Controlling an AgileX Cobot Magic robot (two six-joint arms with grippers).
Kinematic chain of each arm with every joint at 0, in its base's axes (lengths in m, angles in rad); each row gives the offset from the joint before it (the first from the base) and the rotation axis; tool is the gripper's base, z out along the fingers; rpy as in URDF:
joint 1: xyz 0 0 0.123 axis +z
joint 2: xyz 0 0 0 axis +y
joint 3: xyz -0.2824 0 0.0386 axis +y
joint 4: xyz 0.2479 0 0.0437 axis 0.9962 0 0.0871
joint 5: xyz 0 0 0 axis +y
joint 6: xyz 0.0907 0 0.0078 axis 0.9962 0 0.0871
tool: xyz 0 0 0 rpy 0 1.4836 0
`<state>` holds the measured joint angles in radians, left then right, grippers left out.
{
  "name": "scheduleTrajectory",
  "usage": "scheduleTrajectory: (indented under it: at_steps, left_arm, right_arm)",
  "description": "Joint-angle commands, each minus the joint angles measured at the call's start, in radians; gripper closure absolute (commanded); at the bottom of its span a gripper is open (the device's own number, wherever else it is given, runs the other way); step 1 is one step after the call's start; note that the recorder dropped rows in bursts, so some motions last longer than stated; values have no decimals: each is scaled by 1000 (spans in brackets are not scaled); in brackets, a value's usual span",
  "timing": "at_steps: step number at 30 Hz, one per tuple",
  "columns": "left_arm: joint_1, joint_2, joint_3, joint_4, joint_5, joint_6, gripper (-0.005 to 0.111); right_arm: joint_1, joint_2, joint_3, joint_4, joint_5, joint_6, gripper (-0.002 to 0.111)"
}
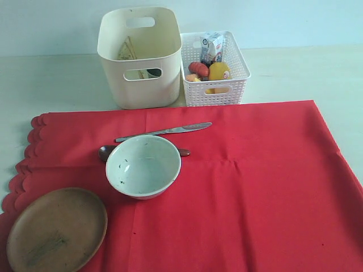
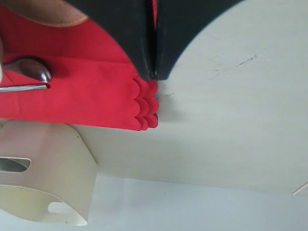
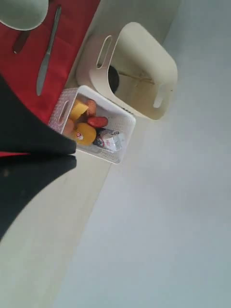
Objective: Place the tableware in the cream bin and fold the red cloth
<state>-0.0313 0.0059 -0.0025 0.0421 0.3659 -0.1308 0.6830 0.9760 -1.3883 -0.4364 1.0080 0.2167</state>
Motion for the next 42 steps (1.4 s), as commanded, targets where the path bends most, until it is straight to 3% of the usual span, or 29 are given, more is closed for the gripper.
scheduleTrajectory:
  at_steps: [1, 9, 17, 21, 42]
  left_arm:
    - [2, -6, 2, 0, -11, -1, 107]
    - [2, -6, 2, 0, -11, 1, 107]
    - [2, -6, 2, 0, -11, -1, 107]
    - [2, -6, 2, 0, -11, 1, 107]
    - [2, -6, 2, 0, -11, 1, 107]
  right_arm:
    - [2, -175, 123, 14, -85, -7, 108]
    - [2, -422, 295, 66, -171, -46, 108]
    - [2, -491, 416, 425, -328, -357, 108]
    - [2, -489, 427, 511, -314, -381, 108]
    - [2, -485, 427, 508, -301, -370, 108]
